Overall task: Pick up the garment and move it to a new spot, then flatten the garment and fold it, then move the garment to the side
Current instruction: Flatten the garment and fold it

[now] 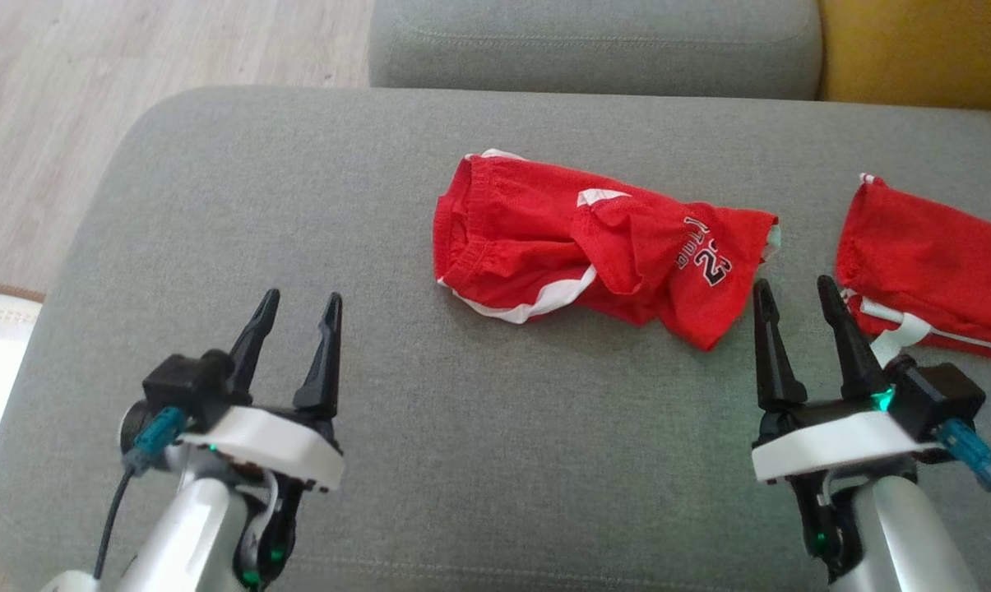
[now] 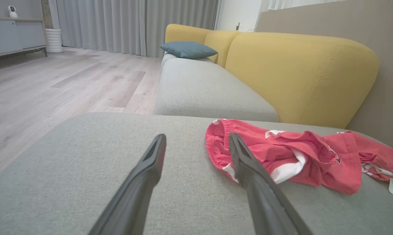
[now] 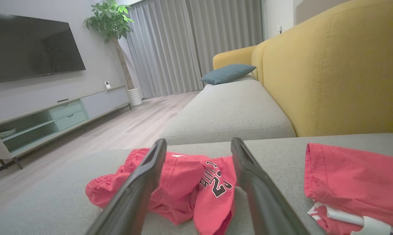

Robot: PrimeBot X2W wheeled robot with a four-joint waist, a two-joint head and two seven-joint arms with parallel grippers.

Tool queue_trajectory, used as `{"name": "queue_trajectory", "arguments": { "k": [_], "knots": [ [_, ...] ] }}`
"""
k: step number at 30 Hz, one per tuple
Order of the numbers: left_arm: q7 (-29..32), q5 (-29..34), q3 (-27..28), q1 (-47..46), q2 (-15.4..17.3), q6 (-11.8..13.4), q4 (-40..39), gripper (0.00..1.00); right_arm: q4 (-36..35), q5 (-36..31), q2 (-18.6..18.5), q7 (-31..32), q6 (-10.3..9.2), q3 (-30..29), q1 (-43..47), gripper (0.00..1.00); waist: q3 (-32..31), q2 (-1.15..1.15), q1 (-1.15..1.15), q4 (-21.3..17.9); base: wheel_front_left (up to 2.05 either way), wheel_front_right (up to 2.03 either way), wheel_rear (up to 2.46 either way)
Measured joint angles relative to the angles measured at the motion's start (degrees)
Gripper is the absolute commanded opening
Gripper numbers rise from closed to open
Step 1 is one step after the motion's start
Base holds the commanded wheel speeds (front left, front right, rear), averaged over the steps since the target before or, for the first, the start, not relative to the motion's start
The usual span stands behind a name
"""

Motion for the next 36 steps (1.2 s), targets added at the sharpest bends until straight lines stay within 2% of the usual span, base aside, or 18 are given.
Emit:
{"name": "queue_trajectory", "arguments": {
  "k": [7, 15, 22, 26, 27, 28, 29, 36],
  "knots": [
    [0.00, 1.33, 1.00, -0.22, -2.00, -2.03, -0.01, 1.00, 0.11, -2.10, 0.00, 2.76, 0.00, 1.91, -0.59, 1.00, 1.82, 0.00, 0.00, 1.29, 0.00, 0.00, 0.00],
    [0.00, 2.89, 1.53, -0.46, -4.61, -4.49, 2.07, 1.00, 6.60, -6.66, -0.05, 7.57, 0.00, 4.55, -6.71, 1.00, 4.61, 0.00, 0.00, 4.63, 0.00, 0.00, 0.00],
    [0.00, 3.92, 3.12, -1.83, -6.21, -5.61, 3.42, 1.00, 14.19, -11.92, -0.11, 8.46, 0.00, 2.14, -10.29, 1.00, 6.82, 0.00, 0.00, 8.34, 0.00, 0.00, 0.00],
    [0.00, 4.48, 4.39, -1.82, -7.02, -6.33, 3.71, 1.00, 16.93, -12.52, -0.11, 7.34, 0.00, 0.68, -12.43, 1.00, 7.67, 0.00, 0.00, 9.83, 0.00, 0.00, 0.00],
    [0.00, 4.52, 4.63, -1.82, -7.13, -6.48, 3.79, 1.00, 17.59, -12.52, -0.11, 7.03, 0.00, 0.55, -12.90, 0.47, 7.78, 0.00, 0.00, 10.02, 0.00, 0.00, 0.00],
    [0.00, 4.80, 4.71, -1.82, -7.20, -6.49, 3.90, 1.00, 18.03, -12.50, -0.10, 6.64, 0.00, 0.40, -13.26, 0.03, 7.82, 0.00, 0.00, 10.09, 0.00, 0.00, 0.00],
    [0.00, 5.03, 4.82, -1.82, -7.25, -6.51, 4.05, 1.00, 18.33, -12.41, -0.10, 5.99, 0.00, 0.32, -13.50, 0.00, 7.79, 0.00, 0.00, 10.05, 0.00, 0.00, 0.00],
    [0.00, 5.93, 6.64, -1.66, -7.45, -7.06, 4.88, 1.00, 17.94, -8.53, -0.10, 1.29, 0.00, 0.80, -13.67, 0.00, 6.63, 0.00, 0.00, 7.60, 0.00, 0.00, 0.00]
  ]
}}
